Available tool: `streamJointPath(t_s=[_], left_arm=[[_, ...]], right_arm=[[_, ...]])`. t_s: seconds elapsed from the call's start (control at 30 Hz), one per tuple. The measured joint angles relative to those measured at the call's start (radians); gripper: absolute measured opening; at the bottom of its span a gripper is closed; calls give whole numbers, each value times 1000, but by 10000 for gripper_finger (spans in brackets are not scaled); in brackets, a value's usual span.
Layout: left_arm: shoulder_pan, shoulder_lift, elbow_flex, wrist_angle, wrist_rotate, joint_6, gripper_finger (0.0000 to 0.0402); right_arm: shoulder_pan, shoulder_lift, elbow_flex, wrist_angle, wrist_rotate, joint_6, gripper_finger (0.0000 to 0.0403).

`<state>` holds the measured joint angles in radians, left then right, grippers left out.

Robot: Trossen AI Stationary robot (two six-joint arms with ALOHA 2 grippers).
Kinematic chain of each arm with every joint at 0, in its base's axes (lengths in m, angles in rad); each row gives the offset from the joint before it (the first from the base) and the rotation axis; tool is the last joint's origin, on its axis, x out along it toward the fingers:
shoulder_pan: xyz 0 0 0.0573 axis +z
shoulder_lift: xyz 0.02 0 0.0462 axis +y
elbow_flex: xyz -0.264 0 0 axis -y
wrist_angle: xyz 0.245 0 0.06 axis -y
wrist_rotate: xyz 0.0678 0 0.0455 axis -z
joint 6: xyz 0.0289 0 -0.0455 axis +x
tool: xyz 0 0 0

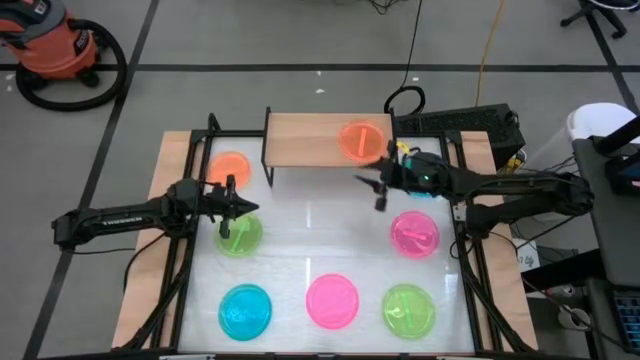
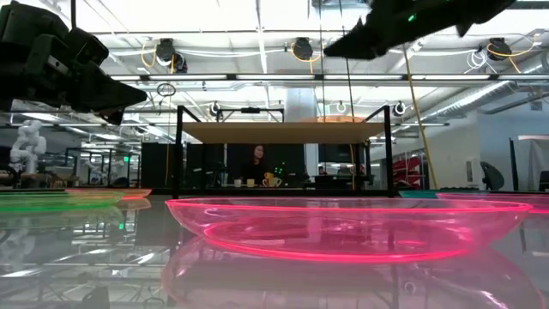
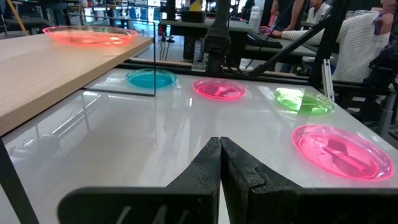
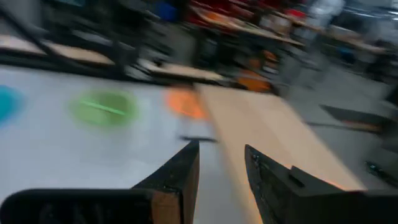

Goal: Place and stack plates onto a shelf
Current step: Stack the top green plate on top of the orange plate on the shelf

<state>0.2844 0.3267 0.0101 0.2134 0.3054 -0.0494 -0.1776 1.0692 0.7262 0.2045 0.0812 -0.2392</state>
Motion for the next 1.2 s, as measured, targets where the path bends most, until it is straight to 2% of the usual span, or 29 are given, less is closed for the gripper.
streamJointPath(t_s=[0.07,0.23,0.5,0.73,0.9,1.07,1.2], left_arm=[[0,0,0,0,0,0,8],[0,0,0,0,0,0,8],[0,0,0,0,0,0,8],[0,0,0,5,0,-5,8],[0,0,0,80,0,-20,8],[0,0,0,139,0,-86,8],[0,0,0,226,0,-83,8]], right_arm=[[44,-41,-19,-18,-36,25,114],[163,-120,-110,25,-31,52,114],[279,-162,-320,316,-29,99,114],[298,-161,-516,627,-26,136,114],[298,-162,-604,816,-22,145,114],[298,-162,-613,880,-23,140,114],[298,-162,-613,879,-25,141,114]])
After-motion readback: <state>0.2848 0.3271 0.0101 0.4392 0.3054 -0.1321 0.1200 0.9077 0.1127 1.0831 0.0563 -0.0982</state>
